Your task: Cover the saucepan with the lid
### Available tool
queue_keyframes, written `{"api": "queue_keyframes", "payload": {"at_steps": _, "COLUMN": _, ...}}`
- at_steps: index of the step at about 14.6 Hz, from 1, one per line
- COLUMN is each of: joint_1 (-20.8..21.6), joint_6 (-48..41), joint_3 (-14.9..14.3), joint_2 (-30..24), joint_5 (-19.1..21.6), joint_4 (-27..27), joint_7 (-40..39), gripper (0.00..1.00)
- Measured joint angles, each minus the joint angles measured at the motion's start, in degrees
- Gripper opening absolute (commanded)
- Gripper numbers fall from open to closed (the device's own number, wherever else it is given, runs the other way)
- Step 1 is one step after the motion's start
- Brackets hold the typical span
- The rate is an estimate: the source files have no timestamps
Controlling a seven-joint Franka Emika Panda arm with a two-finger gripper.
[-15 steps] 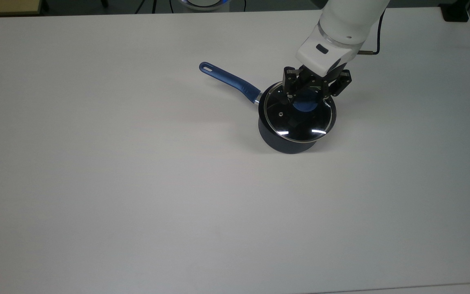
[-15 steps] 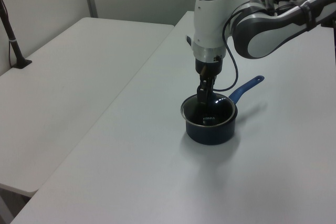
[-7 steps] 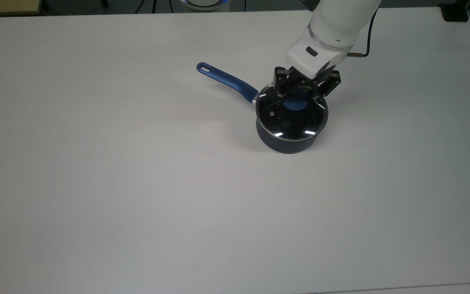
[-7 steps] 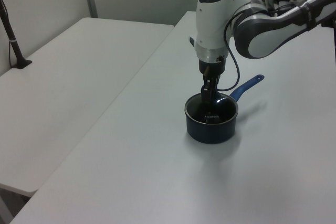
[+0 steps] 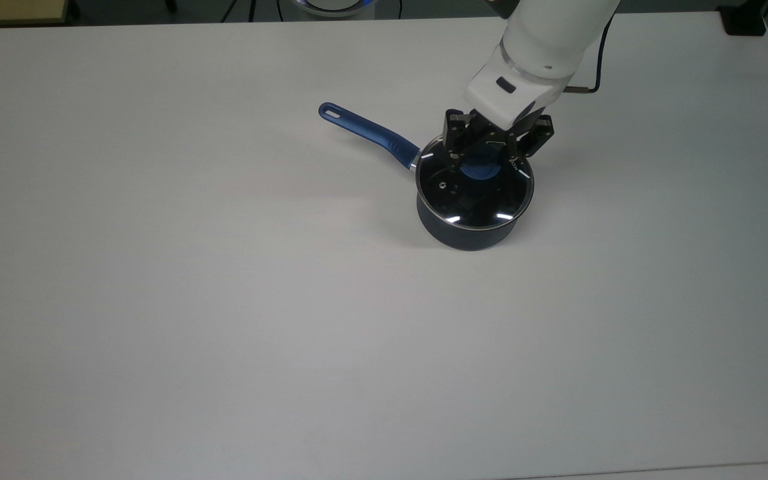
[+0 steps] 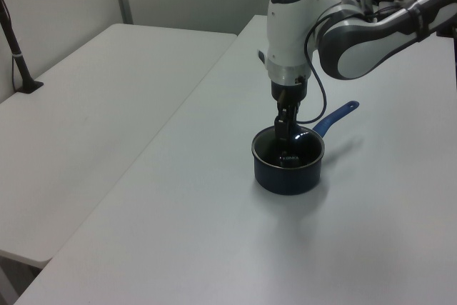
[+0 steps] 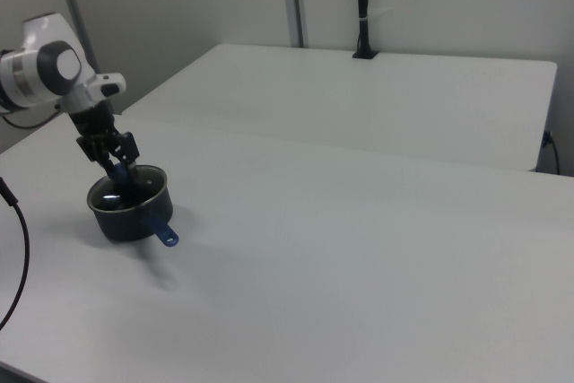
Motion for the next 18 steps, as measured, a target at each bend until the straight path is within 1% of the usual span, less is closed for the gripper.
{"api": "queue_keyframes", "payload": {"at_steps": 3, "joint_1": -0.5, "joint_6": 0.0, "joint_3": -0.1, "joint_2": 0.1, "joint_5": 0.0, "joint_4": -1.0, "joint_7": 0.1, "gripper": 1.0}}
{"api": "queue_keyframes", "payload": {"at_steps": 5, "joint_1": -0.8, "joint_6": 0.0, "joint_3": -0.2, "joint_2": -1.0, "joint_5": 0.0, "joint_4": -0.8, "joint_7": 0.3, "gripper": 1.0}}
{"api": "queue_keyframes", "payload": {"at_steps": 7, "joint_1": -0.8, "joint_6": -1.5, "joint_3": -0.3, "joint_2": -2.9, "joint_5": 0.0, "joint_4": 0.0, "joint_7": 0.4, "gripper": 1.0}}
{"api": "queue_keyframes", "payload": {"at_steps": 8, "joint_1": -1.3, "joint_6": -3.4, "joint_3": -0.3, "joint_2": -5.1, "joint_5": 0.3, "joint_4": 0.7, "joint_7": 0.4, "gripper": 1.0}}
{"api": "queue_keyframes", "payload": {"at_steps": 10, "joint_1": -3.3, "joint_6": -6.1, "joint_3": 0.4, "joint_2": -8.3, "joint_5": 1.6, "joint_4": 1.1, "joint_7": -1.0, "gripper": 1.0}}
{"api": "queue_keyframes", "payload": {"at_steps": 11, "joint_1": -6.6, "joint_6": -9.1, "joint_3": 1.7, "joint_2": -10.9, "joint_5": 2.8, "joint_4": 1.2, "joint_7": -3.5, "gripper": 1.0}}
{"api": "queue_keyframes", "payload": {"at_steps": 12, "joint_1": -9.3, "joint_6": -11.0, "joint_3": 2.9, "joint_2": -12.4, "joint_5": 3.3, "joint_4": 1.2, "joint_7": -5.3, "gripper": 1.0}}
{"api": "queue_keyframes", "payload": {"at_steps": 14, "joint_1": -16.9, "joint_6": -14.3, "joint_3": 6.4, "joint_2": -14.9, "joint_5": 3.4, "joint_4": 1.2, "joint_7": -8.2, "gripper": 1.0}}
{"api": "queue_keyframes", "payload": {"at_steps": 15, "joint_1": -20.7, "joint_6": -15.2, "joint_3": 7.7, "joint_2": -15.8, "joint_5": 3.4, "joint_4": 1.1, "joint_7": -9.5, "gripper": 1.0}}
{"api": "queue_keyframes", "payload": {"at_steps": 16, "joint_1": -23.9, "joint_6": -15.9, "joint_3": 8.3, "joint_2": -16.5, "joint_5": 3.4, "joint_4": 1.1, "joint_7": -11.3, "gripper": 1.0}}
{"api": "queue_keyframes", "payload": {"at_steps": 18, "joint_1": -29.0, "joint_6": -17.4, "joint_3": 8.7, "joint_2": -17.5, "joint_5": 3.5, "joint_4": 1.1, "joint_7": -15.7, "gripper": 1.0}}
